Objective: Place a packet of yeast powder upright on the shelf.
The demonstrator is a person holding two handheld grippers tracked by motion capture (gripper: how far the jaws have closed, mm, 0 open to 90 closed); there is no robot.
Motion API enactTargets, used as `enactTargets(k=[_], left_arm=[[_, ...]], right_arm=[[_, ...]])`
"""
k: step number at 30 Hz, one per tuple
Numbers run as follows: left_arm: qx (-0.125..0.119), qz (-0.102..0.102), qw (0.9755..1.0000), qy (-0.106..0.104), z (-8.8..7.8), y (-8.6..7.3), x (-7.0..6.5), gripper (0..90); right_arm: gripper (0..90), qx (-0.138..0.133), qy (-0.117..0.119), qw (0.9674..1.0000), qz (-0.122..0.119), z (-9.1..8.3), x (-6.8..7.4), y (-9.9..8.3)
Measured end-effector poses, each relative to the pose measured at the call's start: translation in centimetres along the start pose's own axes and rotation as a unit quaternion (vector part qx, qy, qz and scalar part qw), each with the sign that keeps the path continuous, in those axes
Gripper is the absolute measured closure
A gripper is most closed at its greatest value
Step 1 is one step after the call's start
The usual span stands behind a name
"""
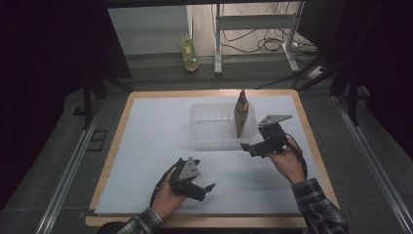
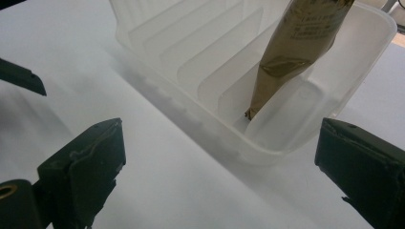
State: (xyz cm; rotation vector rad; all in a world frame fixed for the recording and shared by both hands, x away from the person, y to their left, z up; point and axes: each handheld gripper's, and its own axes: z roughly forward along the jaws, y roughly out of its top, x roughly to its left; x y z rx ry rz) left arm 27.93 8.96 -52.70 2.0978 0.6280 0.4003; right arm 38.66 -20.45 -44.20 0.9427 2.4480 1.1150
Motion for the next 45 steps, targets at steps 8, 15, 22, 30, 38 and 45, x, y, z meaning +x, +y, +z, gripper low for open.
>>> enactTargets(k=[8,15,22,30,38,45], left_arm=[[-0.002,-0.006,1.0,-0.004,-0.1,0.1,0.1,4.5],[0.0,-0.004,1.0,-0.005,-0.1,0.1,-0.1,4.6],[0.002,-0.001,1.0,-0.005,-0.1,0.1,-0.1,4.7],[0.002,0.0,1.0,-0.004,-0.1,0.1,-0.1,4.7],[0.002,0.001,1.0,-0.004,-0.1,0.1,-0.2,4.6],[0.004,0.004,1.0,-0.005,0.0,0.1,-0.2,4.6]], right_arm=[[3.1,0.001,-0.003,1.0,-0.009,-0.9,0.4,-1.1],[2.7,0.006,0.004,1.0,-0.004,-1.5,0.7,-2.3],[2.3,0.005,0.003,1.0,-0.004,-2.3,0.9,-4.0],[2.3,0.002,-0.012,0.9998,-0.014,-3.2,1.2,-5.7],[2.3,0.001,-0.02,0.9997,-0.013,-3.9,1.2,-7.7],[2.3,0.002,-0.029,0.9996,0.0,-4.4,0.7,-9.7]])
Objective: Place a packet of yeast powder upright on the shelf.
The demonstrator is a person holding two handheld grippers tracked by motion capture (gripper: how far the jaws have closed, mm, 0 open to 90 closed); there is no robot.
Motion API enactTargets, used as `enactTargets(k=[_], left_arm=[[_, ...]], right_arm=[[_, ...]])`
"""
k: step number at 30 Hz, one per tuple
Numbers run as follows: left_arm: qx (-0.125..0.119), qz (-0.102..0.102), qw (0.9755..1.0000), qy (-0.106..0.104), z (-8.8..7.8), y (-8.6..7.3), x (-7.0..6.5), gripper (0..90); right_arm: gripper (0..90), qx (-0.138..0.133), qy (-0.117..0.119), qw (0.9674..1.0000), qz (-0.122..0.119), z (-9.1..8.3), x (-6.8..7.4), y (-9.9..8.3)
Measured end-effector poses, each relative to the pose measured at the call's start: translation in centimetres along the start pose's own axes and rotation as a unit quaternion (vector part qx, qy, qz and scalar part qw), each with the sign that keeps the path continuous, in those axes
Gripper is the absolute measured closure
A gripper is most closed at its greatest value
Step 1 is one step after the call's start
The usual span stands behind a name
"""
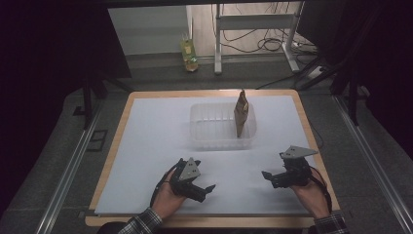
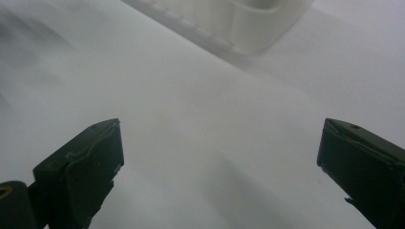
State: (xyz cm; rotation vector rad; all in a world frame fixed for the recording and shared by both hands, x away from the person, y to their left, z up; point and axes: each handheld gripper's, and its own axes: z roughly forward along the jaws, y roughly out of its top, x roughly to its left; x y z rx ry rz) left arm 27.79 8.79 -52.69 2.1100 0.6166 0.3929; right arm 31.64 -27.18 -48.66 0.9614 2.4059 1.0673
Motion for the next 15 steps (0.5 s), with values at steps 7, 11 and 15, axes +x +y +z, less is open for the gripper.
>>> enactTargets(k=[7,11,15], left_arm=[[-0.003,0.006,0.9999,-0.011,0.1,-0.1,-0.1,4.1],[-0.004,0.012,0.9998,-0.012,0.1,0.0,-0.2,3.8],[0.0,0.02,0.9998,-0.008,0.2,0.1,-0.3,3.8]], right_arm=[[2.2,0.015,-0.003,0.9998,0.011,0.0,-0.4,-1.7],[2.2,0.034,-0.006,0.9994,0.009,0.5,-0.5,-2.3],[2.2,0.034,-0.009,0.9993,0.011,0.4,-0.5,-2.2]])
